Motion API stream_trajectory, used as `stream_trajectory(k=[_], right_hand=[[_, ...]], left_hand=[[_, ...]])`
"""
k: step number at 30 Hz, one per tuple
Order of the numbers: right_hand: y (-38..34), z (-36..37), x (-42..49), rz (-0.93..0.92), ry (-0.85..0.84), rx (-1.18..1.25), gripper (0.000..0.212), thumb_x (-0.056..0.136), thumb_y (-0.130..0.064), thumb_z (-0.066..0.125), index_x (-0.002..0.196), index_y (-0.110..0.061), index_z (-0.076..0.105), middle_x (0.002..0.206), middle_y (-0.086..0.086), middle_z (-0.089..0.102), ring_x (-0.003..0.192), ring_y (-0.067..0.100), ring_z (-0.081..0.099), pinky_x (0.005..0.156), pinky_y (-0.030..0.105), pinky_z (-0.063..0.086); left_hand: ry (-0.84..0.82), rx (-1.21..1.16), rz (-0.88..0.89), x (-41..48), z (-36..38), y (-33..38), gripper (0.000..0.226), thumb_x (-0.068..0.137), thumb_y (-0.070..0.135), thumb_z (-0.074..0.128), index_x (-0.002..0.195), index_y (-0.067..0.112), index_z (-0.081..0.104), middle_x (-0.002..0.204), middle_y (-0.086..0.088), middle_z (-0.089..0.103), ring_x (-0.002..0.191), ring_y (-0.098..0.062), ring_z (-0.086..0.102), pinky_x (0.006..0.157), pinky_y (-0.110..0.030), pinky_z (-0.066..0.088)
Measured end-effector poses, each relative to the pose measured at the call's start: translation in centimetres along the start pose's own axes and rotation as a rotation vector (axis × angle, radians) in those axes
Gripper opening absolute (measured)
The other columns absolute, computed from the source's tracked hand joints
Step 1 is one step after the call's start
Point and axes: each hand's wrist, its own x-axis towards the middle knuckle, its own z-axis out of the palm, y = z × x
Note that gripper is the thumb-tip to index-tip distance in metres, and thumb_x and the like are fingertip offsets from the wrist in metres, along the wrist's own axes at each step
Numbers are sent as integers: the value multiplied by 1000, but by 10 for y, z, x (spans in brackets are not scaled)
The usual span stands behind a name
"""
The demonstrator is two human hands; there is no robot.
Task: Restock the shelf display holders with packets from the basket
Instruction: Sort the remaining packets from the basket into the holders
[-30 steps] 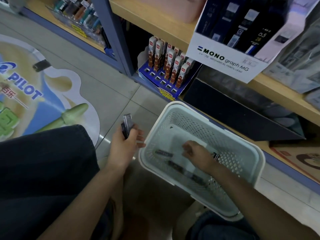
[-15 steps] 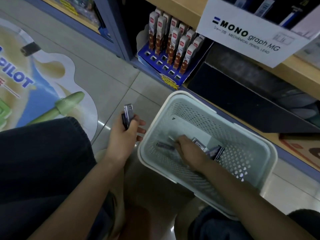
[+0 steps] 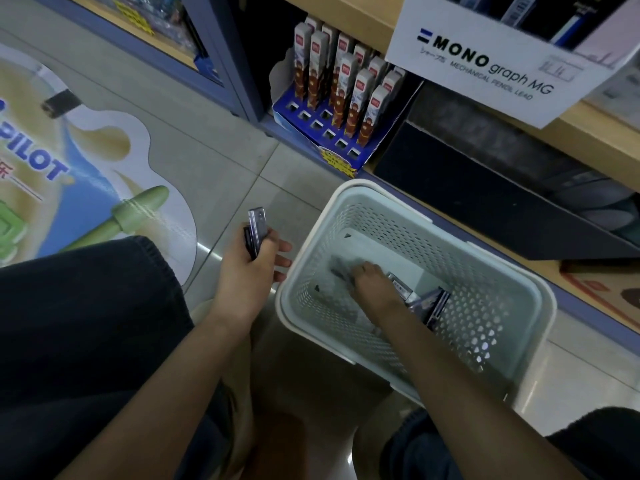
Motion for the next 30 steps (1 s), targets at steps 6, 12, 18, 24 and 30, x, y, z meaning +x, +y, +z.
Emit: stream_trajectory(k=[6, 12, 18, 24, 30], right_hand=[[5, -13, -19, 65, 36, 279, 24, 98, -9, 38, 121, -3, 40, 119, 17, 54, 105, 29, 54, 79, 36, 40], [-14, -51, -57, -109, 208, 624, 7, 101, -21, 36, 95, -17, 38, 83, 3, 51, 70, 14, 48, 68, 37, 41], [-69, -117, -111, -354, 430, 966, 22, 98, -13, 45, 116, -24, 42, 83, -16, 54, 72, -2, 57, 67, 15, 47], [-85, -138, -141, -359, 410, 1098, 19, 90, -13, 60, 96, -25, 47, 75, -10, 64, 67, -2, 63, 63, 13, 48], [-84, -144, -162, -323, 427, 1094, 19, 90, -17, 60, 105, -22, 48, 80, -9, 66, 76, 5, 64, 73, 26, 55]], left_hand=[[56, -8, 37, -7, 0, 4, 13, 96, 14, 47, 82, 12, 48, 65, -3, 48, 42, 0, 42, 44, -14, 40], [-52, -60, 45, -26, 5, 14, 11, 94, 14, 52, 88, 5, 56, 68, -8, 59, 51, -6, 58, 49, -13, 48], [-158, -132, 19, -51, 6, 22, 24, 92, 25, 55, 110, 11, 63, 97, -6, 71, 91, -19, 68, 77, -32, 57], [-128, -243, -21, -71, 3, 39, 10, 92, 26, 56, 97, 20, 63, 94, -10, 69, 94, -31, 64, 87, -49, 49], [-183, -235, 24, -84, -1, 50, 10, 90, 26, 58, 98, 22, 63, 93, -6, 69, 91, -22, 65, 82, -38, 52]])
